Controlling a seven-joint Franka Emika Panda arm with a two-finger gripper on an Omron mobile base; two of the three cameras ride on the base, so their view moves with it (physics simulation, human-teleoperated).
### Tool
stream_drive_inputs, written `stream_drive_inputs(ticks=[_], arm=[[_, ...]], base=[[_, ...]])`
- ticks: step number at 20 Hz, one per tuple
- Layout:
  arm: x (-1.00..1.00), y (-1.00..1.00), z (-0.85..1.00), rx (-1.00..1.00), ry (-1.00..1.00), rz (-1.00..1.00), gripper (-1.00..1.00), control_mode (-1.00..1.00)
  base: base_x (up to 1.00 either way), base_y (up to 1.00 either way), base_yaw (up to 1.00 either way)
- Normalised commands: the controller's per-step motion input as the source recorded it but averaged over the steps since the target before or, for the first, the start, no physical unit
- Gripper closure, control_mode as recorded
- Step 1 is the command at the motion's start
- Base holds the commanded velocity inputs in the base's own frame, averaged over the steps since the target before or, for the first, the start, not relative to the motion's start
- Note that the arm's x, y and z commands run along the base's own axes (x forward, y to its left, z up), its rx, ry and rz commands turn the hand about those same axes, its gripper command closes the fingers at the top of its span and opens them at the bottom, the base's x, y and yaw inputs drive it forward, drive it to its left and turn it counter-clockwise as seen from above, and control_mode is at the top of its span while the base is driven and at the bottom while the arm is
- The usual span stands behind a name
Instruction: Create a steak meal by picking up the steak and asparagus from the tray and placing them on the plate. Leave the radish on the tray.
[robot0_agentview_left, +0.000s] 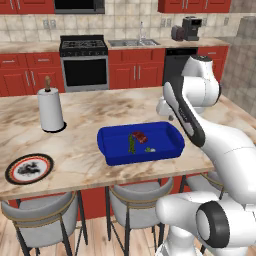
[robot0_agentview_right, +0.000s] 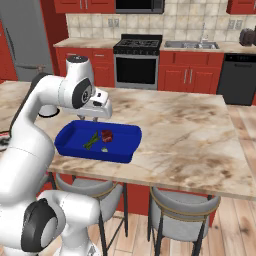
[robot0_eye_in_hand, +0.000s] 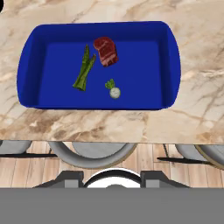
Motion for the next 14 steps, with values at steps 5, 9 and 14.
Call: stream_drive_inputs(ticks=[5, 9, 14], arm=[[0.00, 0.29, -0.19, -0.09, 0.00, 0.00, -1.00, -1.00], [0.00, 0.41, -0.42, -0.06, -0.01, 0.00, -1.00, -1.00], [0.00, 0.33, -0.46, 0.00, -0.03, -0.01, -1.00, -1.00]], base=[[0.00, 0.00, 0.00], [0.00, 0.00, 0.00], [0.00, 0.00, 0.00]])
